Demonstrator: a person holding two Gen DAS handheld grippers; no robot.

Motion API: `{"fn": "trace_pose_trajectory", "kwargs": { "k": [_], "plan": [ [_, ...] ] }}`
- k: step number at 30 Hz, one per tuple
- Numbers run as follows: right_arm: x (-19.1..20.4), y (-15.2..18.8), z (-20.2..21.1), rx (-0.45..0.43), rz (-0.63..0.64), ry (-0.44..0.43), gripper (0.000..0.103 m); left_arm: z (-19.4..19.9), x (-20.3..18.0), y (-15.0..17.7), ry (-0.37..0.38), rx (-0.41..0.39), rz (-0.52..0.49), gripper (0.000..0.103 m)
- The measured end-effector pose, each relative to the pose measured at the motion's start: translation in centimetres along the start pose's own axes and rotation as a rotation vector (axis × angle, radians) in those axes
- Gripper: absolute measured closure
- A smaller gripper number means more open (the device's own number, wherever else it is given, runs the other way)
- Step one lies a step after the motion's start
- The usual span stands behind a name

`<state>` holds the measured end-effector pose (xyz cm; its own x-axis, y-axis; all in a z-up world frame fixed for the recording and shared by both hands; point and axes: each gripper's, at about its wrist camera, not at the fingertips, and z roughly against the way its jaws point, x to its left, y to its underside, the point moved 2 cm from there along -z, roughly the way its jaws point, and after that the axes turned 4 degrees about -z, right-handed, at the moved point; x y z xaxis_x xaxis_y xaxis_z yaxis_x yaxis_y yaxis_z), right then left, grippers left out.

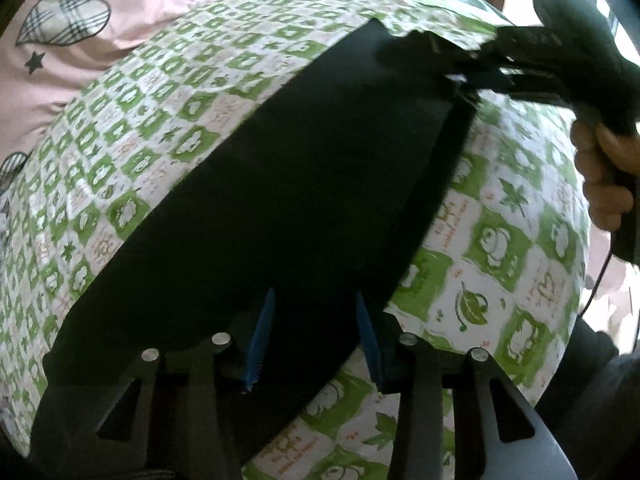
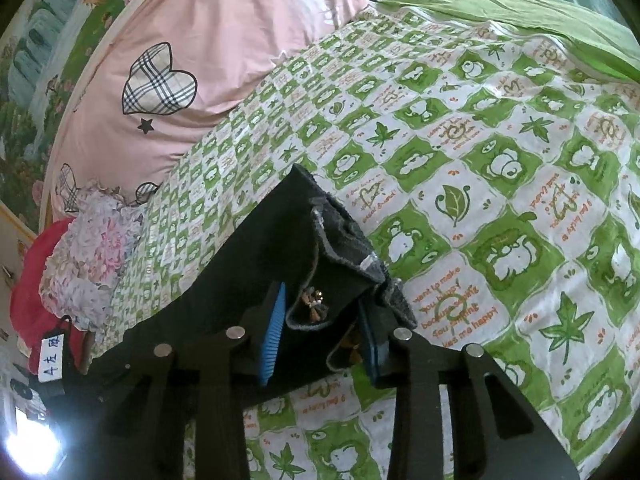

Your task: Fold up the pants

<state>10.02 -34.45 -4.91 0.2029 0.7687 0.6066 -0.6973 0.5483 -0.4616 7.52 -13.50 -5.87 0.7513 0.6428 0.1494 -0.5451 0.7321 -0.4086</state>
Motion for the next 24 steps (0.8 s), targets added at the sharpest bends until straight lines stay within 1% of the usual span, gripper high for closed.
{"fn": "trace_pose_trajectory", "kwargs": {
  "k": [1, 2, 3, 4, 5, 7, 11, 13, 15, 19, 22, 24],
  "plan": [
    [0.0, 0.0, 0.0, 0.001, -0.001, -0.003, 0.068, 0.0, -0.1, 0.1, -0.002, 0.002, -0.008, 0.063],
    [0.0, 0.0, 0.0, 0.002, 0.002, -0.005, 0.072, -0.1, -0.2, 0.2, 0.001, 0.005, -0.010, 0.063],
    [0.0, 0.0, -0.1, 0.002, 0.005, -0.005, 0.075, -0.1, -0.1, 0.3, 0.004, 0.006, -0.009, 0.071],
    [0.1, 0.1, -0.1, 0.004, 0.006, -0.006, 0.085, -0.1, 0.0, 0.3, 0.011, 0.004, -0.004, 0.078],
    [0.1, 0.1, -0.1, 0.004, 0.007, -0.007, 0.091, -0.1, 0.2, 0.3, 0.016, 0.001, 0.003, 0.092],
    [0.3, 0.2, 0.1, -0.003, 0.011, -0.008, 0.093, 0.2, 0.6, 0.1, 0.030, -0.009, 0.023, 0.098],
    [0.9, 0.1, 1.5, -0.028, 0.026, -0.030, 0.094, 2.2, 0.4, -0.1, 0.023, -0.050, 0.018, 0.100],
    [1.0, 0.1, 2.3, -0.041, 0.032, -0.037, 0.094, 3.2, 0.1, 0.0, 0.039, -0.072, 0.015, 0.100],
    [0.7, 0.3, 2.9, -0.041, 0.028, -0.039, 0.094, 3.4, 0.1, 0.1, 0.055, -0.077, 0.015, 0.100],
    [-0.2, 1.1, 2.7, -0.017, 0.018, -0.012, 0.094, 2.6, -0.2, 0.5, 0.075, -0.056, 0.020, 0.100],
    [-1.0, 1.6, 1.9, 0.010, -0.004, 0.000, 0.094, 1.6, -0.5, 0.6, 0.091, -0.016, 0.021, 0.099],
    [-1.5, 1.6, 1.7, 0.021, -0.033, -0.005, 0.094, 1.6, -0.5, 0.4, 0.110, -0.004, 0.029, 0.093]
  ]
}}
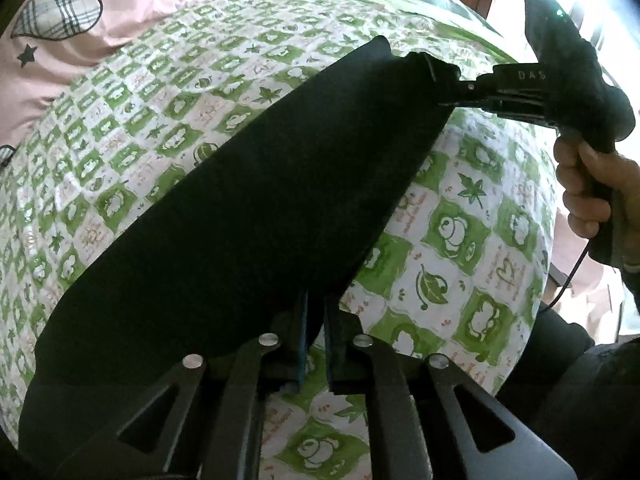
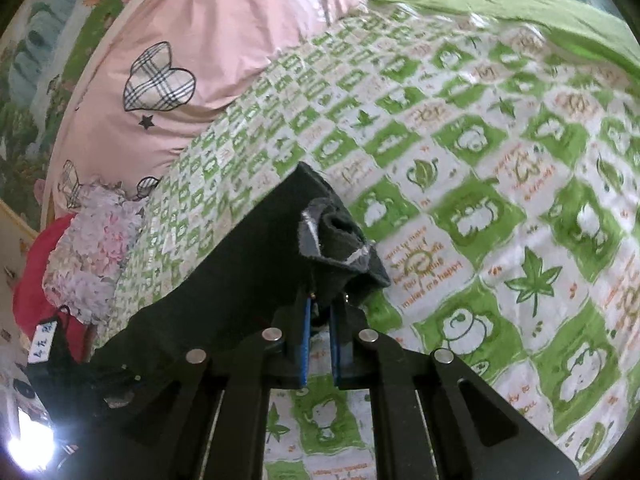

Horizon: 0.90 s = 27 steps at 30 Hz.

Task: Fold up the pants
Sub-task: 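Lift the cuff with the right gripper toward the left gripper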

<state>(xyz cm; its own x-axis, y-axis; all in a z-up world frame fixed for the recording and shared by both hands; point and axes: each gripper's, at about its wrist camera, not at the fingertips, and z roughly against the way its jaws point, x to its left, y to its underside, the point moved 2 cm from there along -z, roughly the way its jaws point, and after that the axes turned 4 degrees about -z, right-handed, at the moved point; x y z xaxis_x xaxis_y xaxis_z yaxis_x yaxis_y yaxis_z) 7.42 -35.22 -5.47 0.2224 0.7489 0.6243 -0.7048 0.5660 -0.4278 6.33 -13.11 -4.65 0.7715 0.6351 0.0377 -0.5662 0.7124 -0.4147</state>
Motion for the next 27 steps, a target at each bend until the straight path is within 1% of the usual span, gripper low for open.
{"fn": "trace_pose_trajectory", "kwargs": {
  "k": [2, 4, 5, 6, 7, 8, 11, 13, 14, 16, 20, 21, 22, 23, 24, 25, 27],
  "plan": [
    [-0.2, -0.1, 0.1, 0.005, -0.017, -0.008, 0.091, 0.4, 0.2, -0.4, 0.045, -0.001, 0.017, 0.089],
    [-0.2, 0.0, 0.3, 0.002, -0.018, -0.006, 0.089, 1.4, 0.4, -1.2, 0.063, -0.030, 0.022, 0.089],
    [-0.2, 0.1, 0.5, -0.002, -0.016, -0.003, 0.082, 1.7, 0.5, -1.7, 0.065, -0.041, 0.025, 0.085],
    [-0.3, 0.2, 0.7, -0.008, -0.015, 0.013, 0.077, 2.1, 0.8, -2.4, 0.073, -0.050, 0.036, 0.077],
    [-0.5, 0.3, 0.9, -0.015, -0.021, 0.028, 0.062, 2.2, 1.2, -3.0, 0.079, -0.057, 0.046, 0.072],
    [-0.8, 0.4, 1.2, -0.024, -0.030, 0.024, 0.054, 2.3, 1.5, -3.7, 0.083, -0.068, 0.059, 0.067],
    [-1.4, 0.6, 1.3, -0.028, -0.049, -0.004, 0.054, 1.8, 2.7, -6.4, 0.096, -0.075, 0.089, 0.067],
    [-1.6, 0.5, 1.0, -0.027, -0.055, -0.013, 0.054, 0.9, 3.2, -8.4, 0.107, -0.071, 0.093, 0.064],
    [-1.6, 0.4, 0.9, -0.029, -0.057, -0.019, 0.054, 0.3, 3.4, -9.2, 0.118, -0.068, 0.091, 0.061],
    [-1.6, 0.3, 0.5, -0.031, -0.060, -0.037, 0.054, -1.3, 3.5, -11.4, 0.152, -0.048, 0.083, 0.060],
    [-1.2, 0.1, -0.3, -0.024, -0.044, -0.084, 0.054, -4.6, 2.6, -15.2, 0.183, -0.004, 0.023, 0.045],
    [-1.2, 0.1, -0.5, -0.024, -0.039, -0.095, 0.056, -5.3, 2.4, -15.9, 0.187, 0.007, 0.011, 0.045],
    [-1.1, 0.2, -0.7, -0.023, -0.026, -0.097, 0.061, -6.2, 2.2, -16.6, 0.198, 0.027, -0.003, 0.045],
    [-1.0, 0.2, -0.8, -0.019, -0.014, -0.094, 0.070, -7.1, 1.9, -17.3, 0.207, 0.048, -0.014, 0.045],
    [-1.0, 0.3, -1.0, -0.016, -0.009, -0.094, 0.075, -7.7, 1.8, -17.8, 0.210, 0.059, -0.021, 0.045],
    [-1.2, 0.3, -1.1, -0.014, -0.013, -0.099, 0.085, -8.6, 1.6, -18.3, 0.218, 0.072, -0.029, 0.045],
    [-1.9, 0.1, -1.2, -0.013, -0.045, -0.136, 0.089, -9.8, 1.3, -18.9, 0.253, 0.089, -0.030, 0.046]
  ]
}}
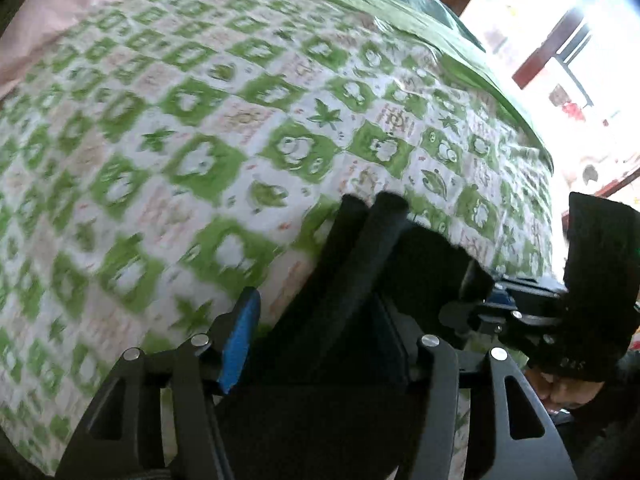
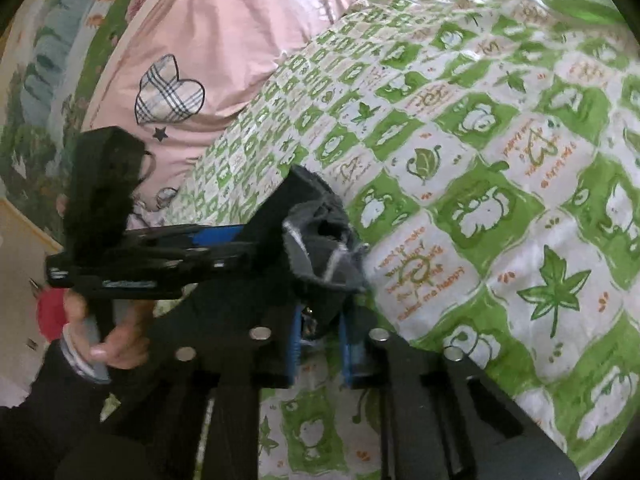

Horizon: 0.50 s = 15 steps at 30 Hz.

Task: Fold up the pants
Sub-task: 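Lift the cuff with the right gripper toward the left gripper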

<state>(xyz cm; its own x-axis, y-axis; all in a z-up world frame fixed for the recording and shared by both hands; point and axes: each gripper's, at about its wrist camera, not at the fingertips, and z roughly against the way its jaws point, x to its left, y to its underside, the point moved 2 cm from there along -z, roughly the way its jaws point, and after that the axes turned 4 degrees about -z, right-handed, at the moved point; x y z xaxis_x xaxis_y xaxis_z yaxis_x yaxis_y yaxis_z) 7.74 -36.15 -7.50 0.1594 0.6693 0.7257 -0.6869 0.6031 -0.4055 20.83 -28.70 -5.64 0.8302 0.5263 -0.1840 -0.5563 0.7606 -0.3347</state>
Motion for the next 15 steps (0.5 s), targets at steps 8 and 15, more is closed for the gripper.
{"fn": "trace_pose_trajectory", "kwargs": {
  "k": [8, 15],
  "plan": [
    [-1.3, -0.9, 1.4, -0.056, -0.026, -0.030, 0.092, -1.3, -1.6, -2.6, 0.089, -0.031, -0.014, 0.092],
    [-0.4, -0.8, 1.9, -0.059, -0.012, -0.058, 0.092, 1.8, -1.4, -1.6, 0.115, -0.115, 0.035, 0.093]
  ]
}}
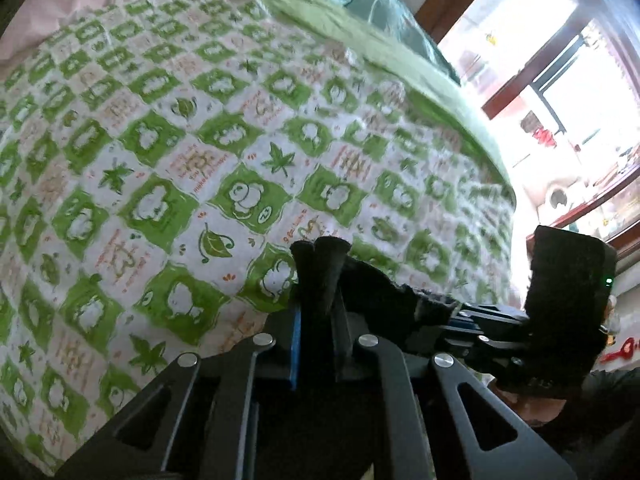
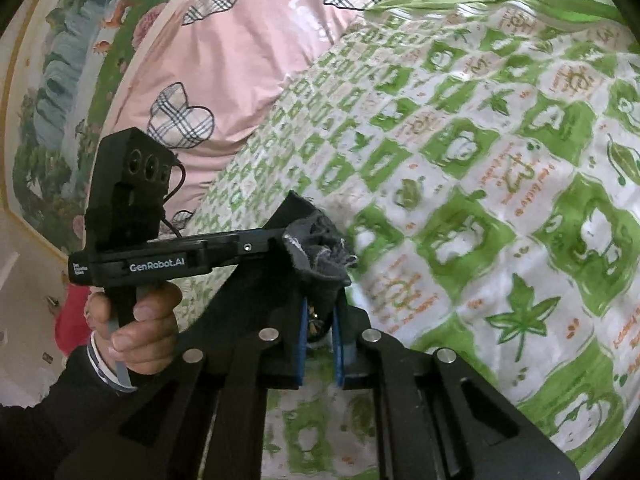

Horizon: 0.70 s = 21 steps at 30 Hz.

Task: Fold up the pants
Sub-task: 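Lift the cuff with the right gripper toward the left gripper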

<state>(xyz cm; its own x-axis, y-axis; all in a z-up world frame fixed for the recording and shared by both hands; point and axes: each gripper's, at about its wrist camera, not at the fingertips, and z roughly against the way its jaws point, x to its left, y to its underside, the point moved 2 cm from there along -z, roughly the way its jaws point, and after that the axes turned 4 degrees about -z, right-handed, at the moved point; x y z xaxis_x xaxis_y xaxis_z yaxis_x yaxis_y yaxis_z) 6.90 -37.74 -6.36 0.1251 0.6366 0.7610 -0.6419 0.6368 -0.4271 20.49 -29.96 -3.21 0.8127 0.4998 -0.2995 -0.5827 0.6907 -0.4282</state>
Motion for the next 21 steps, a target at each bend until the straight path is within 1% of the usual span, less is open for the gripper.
{"fn": "trace_pose_trajectory", "kwargs": {
  "k": [5, 11, 13, 17, 21],
  "plan": [
    [2.3, -0.4, 0.7, -0.013, 0.036, -0.072, 0.092, 4.1, -0.6, 0.5, -0.005, -0.076, 0.000, 0.093],
    [6.0, -0.3, 1.3, -0.011, 0.068, -0.188, 0.092, 9.4, -0.9, 2.8, -0.031, -0.169, 0.017, 0.093],
    [7.2, 0.1, 1.1, 0.007, 0.070, -0.240, 0.092, 10.9, -0.6, 4.0, -0.041, -0.195, 0.033, 0.093],
    [10.2, 1.4, 0.1, 0.060, 0.110, -0.313, 0.092, 13.3, 0.2, 6.6, -0.053, -0.232, 0.073, 0.093],
    [13.2, 3.4, -1.8, 0.125, 0.154, -0.363, 0.092, 15.6, 1.5, 9.8, -0.066, -0.269, 0.117, 0.093]
  ]
}}
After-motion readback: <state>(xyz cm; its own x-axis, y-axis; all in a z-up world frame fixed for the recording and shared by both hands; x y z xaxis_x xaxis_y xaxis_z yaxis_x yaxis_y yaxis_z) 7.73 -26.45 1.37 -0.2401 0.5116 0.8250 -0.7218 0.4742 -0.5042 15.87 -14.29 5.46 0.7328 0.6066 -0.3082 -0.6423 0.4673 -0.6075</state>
